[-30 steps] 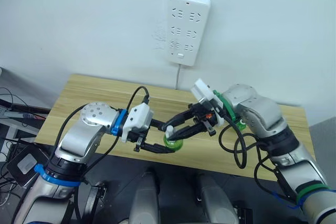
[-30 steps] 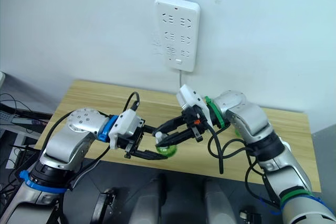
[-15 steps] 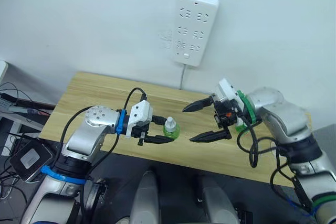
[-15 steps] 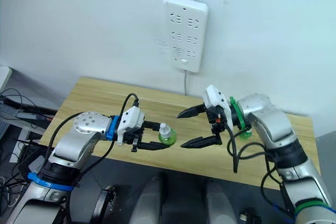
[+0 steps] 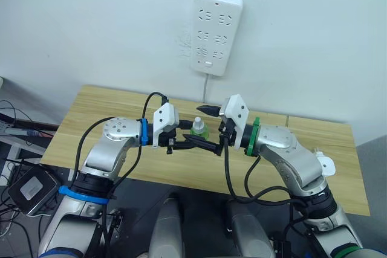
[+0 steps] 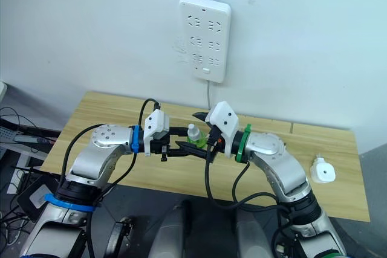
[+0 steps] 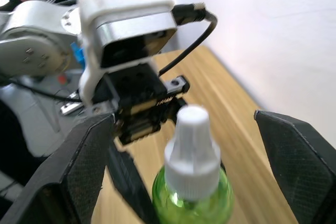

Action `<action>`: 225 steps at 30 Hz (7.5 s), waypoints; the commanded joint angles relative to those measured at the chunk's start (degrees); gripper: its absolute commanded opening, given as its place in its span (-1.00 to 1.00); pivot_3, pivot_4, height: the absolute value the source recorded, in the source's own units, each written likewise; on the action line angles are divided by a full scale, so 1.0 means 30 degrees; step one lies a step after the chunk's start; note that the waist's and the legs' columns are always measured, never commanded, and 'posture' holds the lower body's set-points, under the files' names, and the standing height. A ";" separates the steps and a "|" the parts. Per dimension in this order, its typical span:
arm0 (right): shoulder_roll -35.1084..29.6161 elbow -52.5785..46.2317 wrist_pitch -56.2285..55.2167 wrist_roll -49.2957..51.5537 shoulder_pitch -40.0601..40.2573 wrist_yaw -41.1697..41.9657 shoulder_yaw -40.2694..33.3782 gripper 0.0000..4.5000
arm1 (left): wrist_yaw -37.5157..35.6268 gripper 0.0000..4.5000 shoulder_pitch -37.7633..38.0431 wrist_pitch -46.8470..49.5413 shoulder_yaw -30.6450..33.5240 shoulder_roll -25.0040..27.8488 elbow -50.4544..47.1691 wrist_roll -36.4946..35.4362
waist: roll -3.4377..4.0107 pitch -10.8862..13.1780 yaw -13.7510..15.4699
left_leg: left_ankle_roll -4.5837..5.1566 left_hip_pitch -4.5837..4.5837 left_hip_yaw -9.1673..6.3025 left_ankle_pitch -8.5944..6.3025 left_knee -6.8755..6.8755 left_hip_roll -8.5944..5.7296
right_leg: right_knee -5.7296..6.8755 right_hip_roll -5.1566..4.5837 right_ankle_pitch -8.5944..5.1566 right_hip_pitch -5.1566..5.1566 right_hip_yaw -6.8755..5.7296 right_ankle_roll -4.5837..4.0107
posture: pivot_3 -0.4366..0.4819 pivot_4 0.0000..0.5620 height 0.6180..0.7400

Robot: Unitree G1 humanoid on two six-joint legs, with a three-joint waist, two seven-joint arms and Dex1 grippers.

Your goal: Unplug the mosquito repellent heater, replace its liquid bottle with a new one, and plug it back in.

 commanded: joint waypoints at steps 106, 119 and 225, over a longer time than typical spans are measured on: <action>-0.1611 0.2444 -0.2429 -0.1180 -0.1635 0.2221 -0.1365 0.96 | -0.0401 -0.04 0.0926 0.0346 0.0929 0.1138 -0.1729 -0.1220 | -0.0028 -0.0047 0.0488 | -0.0001 0.0152 -0.0002 -0.0004 -0.0021 0.0005 | 0.0002 -0.0005 -0.0030 0.0132 -0.0028 -0.0051 | 0.08 0.05 1.00; -0.3252 -0.0439 0.2147 0.4799 -0.1493 0.4235 -0.2612 0.96 | -0.0465 -0.04 0.0821 0.0116 0.0882 0.0918 -0.1409 -0.1011 | -0.0028 -0.0047 -0.0003 | 0.0003 0.0164 -0.0018 -0.0005 -0.0027 0.0027 | 0.0016 0.0017 -0.0030 0.0139 -0.0026 -0.0054 | 0.06 0.05 1.00; 0.1164 1.1079 -1.3589 -0.4723 0.5068 -0.7856 -0.4484 0.85 | 0.0091 -0.04 0.2333 0.1808 0.1253 0.1921 -0.3560 -0.1389 | -0.0020 -0.0030 0.0020 | 0.0001 0.0146 0.0141 -0.0005 -0.0097 0.0020 | -0.0013 -0.0006 -0.0115 0.0026 0.0124 0.0016 | 0.09 0.27 1.00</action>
